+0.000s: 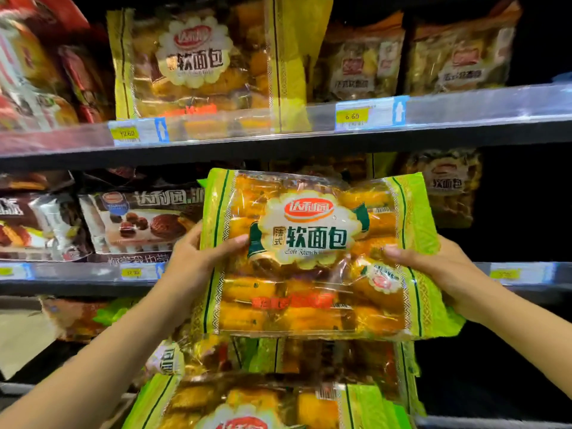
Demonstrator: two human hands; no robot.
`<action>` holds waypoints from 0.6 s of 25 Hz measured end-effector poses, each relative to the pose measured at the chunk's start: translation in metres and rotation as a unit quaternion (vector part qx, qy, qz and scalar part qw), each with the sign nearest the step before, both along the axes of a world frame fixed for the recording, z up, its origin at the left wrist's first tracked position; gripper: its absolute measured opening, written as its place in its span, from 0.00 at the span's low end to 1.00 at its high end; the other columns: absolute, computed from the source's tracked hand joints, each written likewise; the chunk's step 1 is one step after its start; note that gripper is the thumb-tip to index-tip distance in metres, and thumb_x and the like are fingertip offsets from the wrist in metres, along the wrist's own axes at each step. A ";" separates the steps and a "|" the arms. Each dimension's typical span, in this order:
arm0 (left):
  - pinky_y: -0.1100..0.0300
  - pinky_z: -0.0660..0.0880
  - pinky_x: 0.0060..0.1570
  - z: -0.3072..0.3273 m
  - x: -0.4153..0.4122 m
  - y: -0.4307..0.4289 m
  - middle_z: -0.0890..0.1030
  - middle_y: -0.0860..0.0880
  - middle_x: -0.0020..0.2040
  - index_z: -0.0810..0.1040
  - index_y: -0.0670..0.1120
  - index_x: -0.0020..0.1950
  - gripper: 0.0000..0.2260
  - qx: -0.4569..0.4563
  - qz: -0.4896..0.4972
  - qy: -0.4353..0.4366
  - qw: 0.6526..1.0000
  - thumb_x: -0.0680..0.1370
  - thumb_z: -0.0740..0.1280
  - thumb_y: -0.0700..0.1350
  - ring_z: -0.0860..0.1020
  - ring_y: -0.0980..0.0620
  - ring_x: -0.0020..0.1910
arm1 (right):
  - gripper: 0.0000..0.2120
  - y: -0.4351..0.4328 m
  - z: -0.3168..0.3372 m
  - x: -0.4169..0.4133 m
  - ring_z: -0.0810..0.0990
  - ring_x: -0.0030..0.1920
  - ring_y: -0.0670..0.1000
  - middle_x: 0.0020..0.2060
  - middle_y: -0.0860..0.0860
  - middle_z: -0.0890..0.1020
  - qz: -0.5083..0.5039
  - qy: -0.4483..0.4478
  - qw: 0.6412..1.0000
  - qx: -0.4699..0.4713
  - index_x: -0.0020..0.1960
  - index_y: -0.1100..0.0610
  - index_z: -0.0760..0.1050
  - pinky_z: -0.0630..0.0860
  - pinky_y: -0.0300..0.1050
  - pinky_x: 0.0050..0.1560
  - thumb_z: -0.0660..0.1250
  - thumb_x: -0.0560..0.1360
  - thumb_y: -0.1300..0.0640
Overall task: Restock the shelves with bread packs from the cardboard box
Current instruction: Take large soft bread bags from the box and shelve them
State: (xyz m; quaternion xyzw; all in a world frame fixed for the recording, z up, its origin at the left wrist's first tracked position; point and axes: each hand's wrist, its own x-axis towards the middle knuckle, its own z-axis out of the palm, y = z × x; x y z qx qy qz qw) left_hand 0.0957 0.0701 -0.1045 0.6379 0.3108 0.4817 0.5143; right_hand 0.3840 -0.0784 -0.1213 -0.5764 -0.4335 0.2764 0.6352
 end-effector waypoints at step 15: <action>0.50 0.78 0.50 0.020 0.113 0.091 0.82 0.42 0.48 0.75 0.41 0.57 0.27 0.015 0.153 0.065 0.986 0.66 0.77 0.55 0.80 0.45 0.44 | 0.40 0.091 0.029 0.089 0.83 0.37 0.51 0.43 0.54 0.84 -0.114 0.082 0.990 -0.016 0.62 0.65 0.74 0.77 0.40 0.37 0.81 0.57 0.47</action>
